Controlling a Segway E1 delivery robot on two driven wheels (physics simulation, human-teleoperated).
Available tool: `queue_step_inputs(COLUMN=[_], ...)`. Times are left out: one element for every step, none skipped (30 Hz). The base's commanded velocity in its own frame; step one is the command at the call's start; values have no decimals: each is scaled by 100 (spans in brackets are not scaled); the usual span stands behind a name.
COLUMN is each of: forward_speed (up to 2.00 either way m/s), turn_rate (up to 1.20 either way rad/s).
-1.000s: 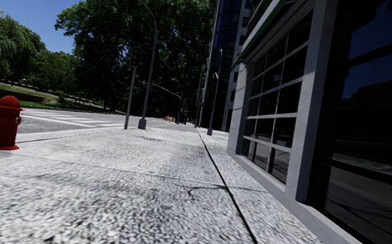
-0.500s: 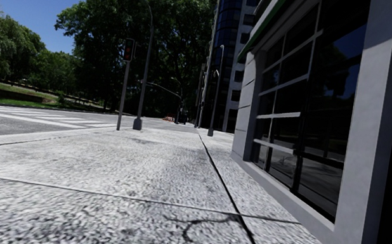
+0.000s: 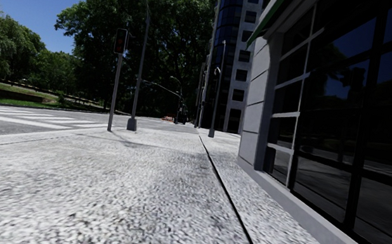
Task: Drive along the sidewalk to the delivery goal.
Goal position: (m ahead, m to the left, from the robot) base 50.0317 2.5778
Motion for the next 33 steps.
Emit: queue_step_inputs(forward_speed=[200, 200, 200, 200, 200, 200, 200, 200, 200, 200, 200, 200, 200, 200, 200, 200, 200, 200, 200, 200, 200, 200, 200, 200, 200, 200, 200, 200, 200, 200, 200, 200, 200], turn_rate=[0, 0, 0, 0, 0, 0, 0, 0, 0, 0, 0, 0, 0, 0, 0, 0, 0, 0, 0, 0, 0, 0, 0, 0, 0, 0, 0, 0, 0, 0, 0, 0, 0])
